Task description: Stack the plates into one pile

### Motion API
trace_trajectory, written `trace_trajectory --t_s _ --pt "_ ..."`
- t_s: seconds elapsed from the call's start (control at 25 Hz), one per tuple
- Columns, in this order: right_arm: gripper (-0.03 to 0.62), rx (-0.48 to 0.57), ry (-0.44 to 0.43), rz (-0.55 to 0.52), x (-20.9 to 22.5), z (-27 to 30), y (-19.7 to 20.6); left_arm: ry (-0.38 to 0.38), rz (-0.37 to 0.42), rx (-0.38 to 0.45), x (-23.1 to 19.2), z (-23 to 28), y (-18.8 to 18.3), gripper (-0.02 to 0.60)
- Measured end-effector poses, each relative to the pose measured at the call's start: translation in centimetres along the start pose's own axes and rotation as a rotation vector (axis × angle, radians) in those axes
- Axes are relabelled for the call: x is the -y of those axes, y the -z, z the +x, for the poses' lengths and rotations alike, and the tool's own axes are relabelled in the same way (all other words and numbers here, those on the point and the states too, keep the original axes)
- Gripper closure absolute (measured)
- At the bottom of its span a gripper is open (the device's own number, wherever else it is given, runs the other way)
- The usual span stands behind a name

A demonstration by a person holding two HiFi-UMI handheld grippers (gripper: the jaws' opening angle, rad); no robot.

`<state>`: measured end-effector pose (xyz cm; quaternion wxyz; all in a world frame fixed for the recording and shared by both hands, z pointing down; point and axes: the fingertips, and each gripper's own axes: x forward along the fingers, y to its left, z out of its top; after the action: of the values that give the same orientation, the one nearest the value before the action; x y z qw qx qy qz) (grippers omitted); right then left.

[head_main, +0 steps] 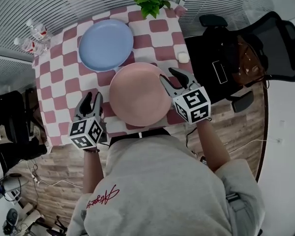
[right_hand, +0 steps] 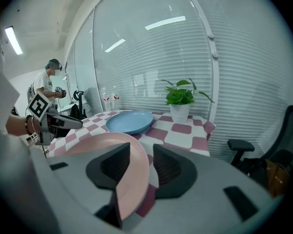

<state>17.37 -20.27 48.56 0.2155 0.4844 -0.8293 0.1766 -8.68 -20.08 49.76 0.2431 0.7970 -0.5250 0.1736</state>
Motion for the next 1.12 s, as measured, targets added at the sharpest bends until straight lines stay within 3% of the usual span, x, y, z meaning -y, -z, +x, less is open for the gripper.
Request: trace_trajectory --t_s 0.24,0.52,0.8,1.12 --pt "0.441 0.021 -0.036 -0.064 -0.6 3.2 -3.6 -0.013 0.010 0.035 -2.1 0.6 -1.7 0.434" --pt "0.441 -0.013 -0.002 -0.130 0.3 8.0 -6.2 0.006 0.027 0.024 -4.3 3.7 -3.7 0.434" --pt "0.441 -0.020 -0.030 -0.047 1.1 12.5 -8.1 0.008 0.021 0.022 -5.7 7.0 -5.7 0.434" --pt "0.441 -0.077 -0.027 -0.058 2.1 17.0 -8.2 -0.028 0.009 -0.004 -7.8 9.8 -6.0 0.434"
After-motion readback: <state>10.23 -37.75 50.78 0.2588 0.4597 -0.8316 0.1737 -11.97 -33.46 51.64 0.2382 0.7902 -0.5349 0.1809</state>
